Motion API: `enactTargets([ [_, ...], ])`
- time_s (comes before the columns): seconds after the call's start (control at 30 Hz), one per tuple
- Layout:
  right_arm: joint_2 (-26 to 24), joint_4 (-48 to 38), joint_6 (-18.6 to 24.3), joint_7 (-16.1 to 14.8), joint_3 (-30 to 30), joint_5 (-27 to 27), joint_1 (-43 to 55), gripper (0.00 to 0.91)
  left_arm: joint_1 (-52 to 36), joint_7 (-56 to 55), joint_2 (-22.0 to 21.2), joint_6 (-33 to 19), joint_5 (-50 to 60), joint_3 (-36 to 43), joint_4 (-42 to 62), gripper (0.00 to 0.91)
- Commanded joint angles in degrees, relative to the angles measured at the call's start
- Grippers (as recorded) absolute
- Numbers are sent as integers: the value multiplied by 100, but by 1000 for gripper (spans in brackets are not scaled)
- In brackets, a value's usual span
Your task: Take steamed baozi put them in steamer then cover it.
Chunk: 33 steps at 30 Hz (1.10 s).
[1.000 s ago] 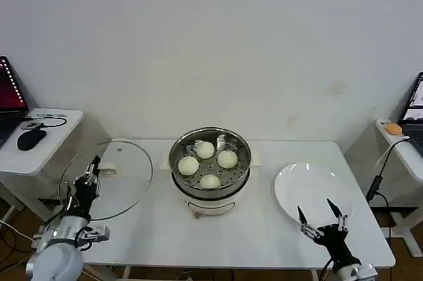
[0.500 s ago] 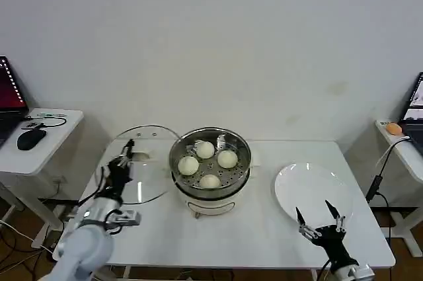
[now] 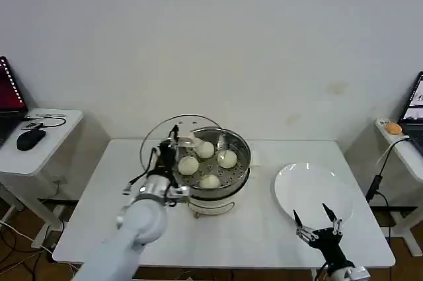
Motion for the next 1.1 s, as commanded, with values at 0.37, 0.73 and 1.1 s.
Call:
enactTargets([
  [0.37, 67, -1, 21, -62, -129, -154, -36, 907, -719, 1078, -2101, 782, 2579, 731, 1520, 0],
  [0.73, 51, -14, 27, -79, -217, -178, -18, 907, -573, 1076, -2168, 778, 2640, 604, 1639, 0],
  [1.1, 64, -28, 52, -86, -239, -227, -56, 907, -380, 1096, -2138, 763, 2627, 521, 1418, 0],
])
